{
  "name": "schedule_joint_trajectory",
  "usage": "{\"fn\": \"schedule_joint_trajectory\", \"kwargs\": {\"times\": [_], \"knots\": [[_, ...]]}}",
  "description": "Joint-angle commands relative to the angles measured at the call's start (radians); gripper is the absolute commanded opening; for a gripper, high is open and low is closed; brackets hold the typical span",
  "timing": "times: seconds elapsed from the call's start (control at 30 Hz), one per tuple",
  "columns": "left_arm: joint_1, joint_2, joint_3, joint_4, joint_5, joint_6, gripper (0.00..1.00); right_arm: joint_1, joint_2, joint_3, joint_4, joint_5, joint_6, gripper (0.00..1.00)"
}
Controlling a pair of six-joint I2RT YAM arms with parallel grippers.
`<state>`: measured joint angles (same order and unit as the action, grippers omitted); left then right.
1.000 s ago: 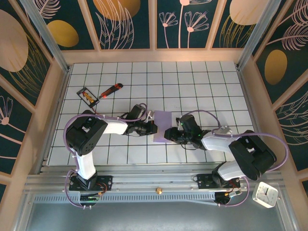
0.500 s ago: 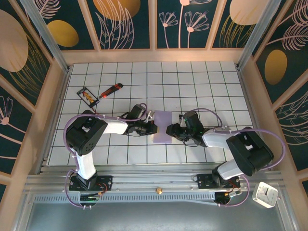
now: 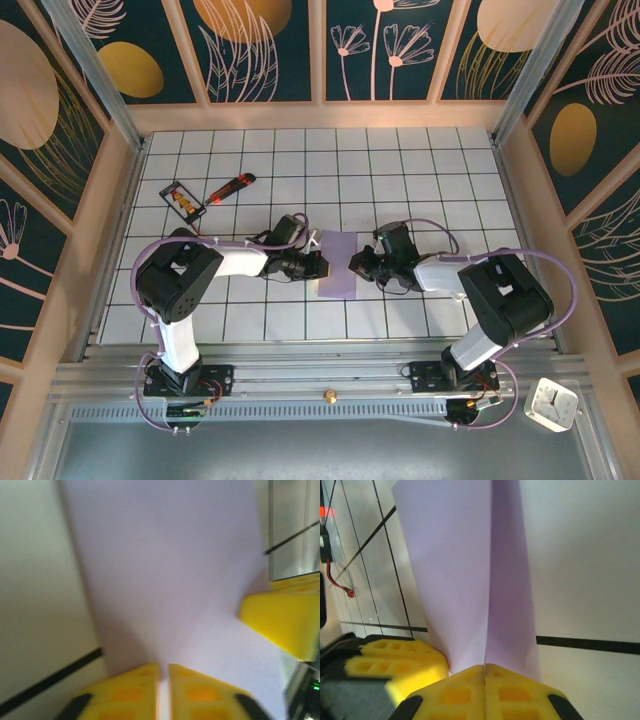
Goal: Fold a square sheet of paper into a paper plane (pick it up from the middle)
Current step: Fold the triangle a second time at the center of the table.
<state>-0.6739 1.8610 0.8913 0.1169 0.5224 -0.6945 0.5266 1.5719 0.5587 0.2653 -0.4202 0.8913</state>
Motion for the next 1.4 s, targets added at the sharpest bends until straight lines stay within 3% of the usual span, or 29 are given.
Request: {"fn": "schedule_joint_trajectory", "kwargs": {"times": [0.0,0.13,0.37,0.5,0.7,0.97,1.37], "knots": [[-0.003,-0.046,0.005,-0.049,-0.049,0.065,0.3,-0.004,-0.008,0.026,-0.035,0.002,0.081,0.04],[-0.027,-0.199,-0.081,0.072,-0.117,0.114,0.44,0.001,-0.028,0.033,-0.04,-0.015,0.157,0.0],[-0.22,-0.374,-0.218,0.181,-0.39,0.333,0.64,0.006,-0.035,0.081,-0.108,-0.028,0.21,0.0],[-0.328,-0.374,-0.25,0.226,-0.538,0.453,0.71,0.008,-0.024,0.088,-0.112,-0.05,0.222,0.0],[-0.407,-0.29,-0.22,0.236,-0.687,0.558,0.75,0.006,-0.017,0.092,-0.114,-0.048,0.216,0.0],[-0.429,-0.172,-0.128,0.206,-0.747,0.622,0.69,0.006,-0.013,0.084,-0.109,-0.046,0.211,0.0],[-0.429,-0.169,-0.09,0.158,-0.739,0.604,0.29,0.004,-0.011,0.067,-0.103,-0.043,0.202,0.0]]}}
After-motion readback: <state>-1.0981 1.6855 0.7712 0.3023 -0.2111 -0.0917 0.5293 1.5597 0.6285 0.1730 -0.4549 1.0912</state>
